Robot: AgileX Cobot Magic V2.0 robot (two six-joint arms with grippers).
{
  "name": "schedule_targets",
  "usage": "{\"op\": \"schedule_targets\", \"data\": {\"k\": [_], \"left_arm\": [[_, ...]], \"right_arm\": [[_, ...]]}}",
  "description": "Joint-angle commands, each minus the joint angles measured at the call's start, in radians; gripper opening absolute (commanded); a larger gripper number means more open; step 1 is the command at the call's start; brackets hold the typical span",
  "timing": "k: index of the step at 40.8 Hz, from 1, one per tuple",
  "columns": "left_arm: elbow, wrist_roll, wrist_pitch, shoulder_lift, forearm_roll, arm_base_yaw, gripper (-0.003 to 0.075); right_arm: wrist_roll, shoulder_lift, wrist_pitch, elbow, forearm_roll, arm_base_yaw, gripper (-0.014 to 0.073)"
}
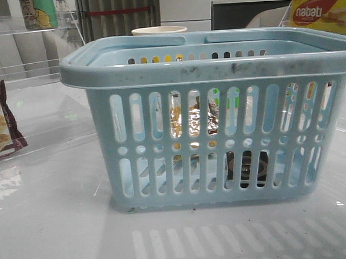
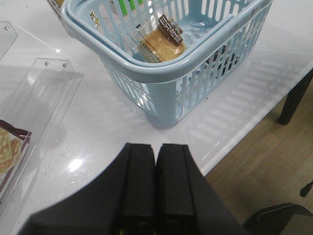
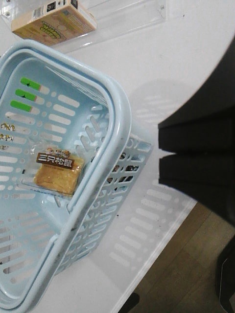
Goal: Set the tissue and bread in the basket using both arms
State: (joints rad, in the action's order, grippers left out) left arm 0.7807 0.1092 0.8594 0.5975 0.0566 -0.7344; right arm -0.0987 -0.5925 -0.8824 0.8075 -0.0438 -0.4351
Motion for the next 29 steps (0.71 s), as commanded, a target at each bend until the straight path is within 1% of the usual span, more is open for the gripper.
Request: {"op": "schedule_targets", "data": {"k": [1, 6, 8, 11, 14, 18, 24, 29], "left_arm": [[0.028, -0.003, -0.064, 0.002, 0.001, -0.006, 0.0091], [0.028, -0.003, -0.066, -0.015, 0.001, 0.011, 0.0091], [0.026, -0.002, -0.064, -0.028, 0.034, 0.04, 0.0091], [0.005, -0.002, -0.111, -0.052, 0.035, 0.096, 0.0091], [-0.035, -0.002, -0.2, -0.081, 0.028, 0.161, 0.0091], [-0.126, -0.002, -0.371, -0.135, 0.019, 0.263, 0.0091], [-0.319, -0.002, -0.623, -0.245, 0.016, 0.415, 0.0091], [-0.474, -0.002, -0.781, -0.342, -0.03, 0.509, 0.0091]], "right_arm": [[-0.007, -0.002, 0.072, 0.026, 0.01, 0.0, 0.0055], [-0.007, -0.002, 0.072, 0.026, 0.01, 0.0, 0.0055], [-0.007, -0.002, 0.072, 0.026, 0.01, 0.0, 0.0055], [-0.007, -0.002, 0.072, 0.026, 0.01, 0.0, 0.0055], [-0.007, -0.002, 0.072, 0.026, 0.01, 0.0, 0.0055], [-0.007, -0.002, 0.072, 0.026, 0.01, 0.0, 0.0055], [-0.007, -0.002, 0.072, 0.026, 0.01, 0.0, 0.0055], [-0.007, -0.002, 0.072, 0.026, 0.01, 0.0, 0.0055]]}}
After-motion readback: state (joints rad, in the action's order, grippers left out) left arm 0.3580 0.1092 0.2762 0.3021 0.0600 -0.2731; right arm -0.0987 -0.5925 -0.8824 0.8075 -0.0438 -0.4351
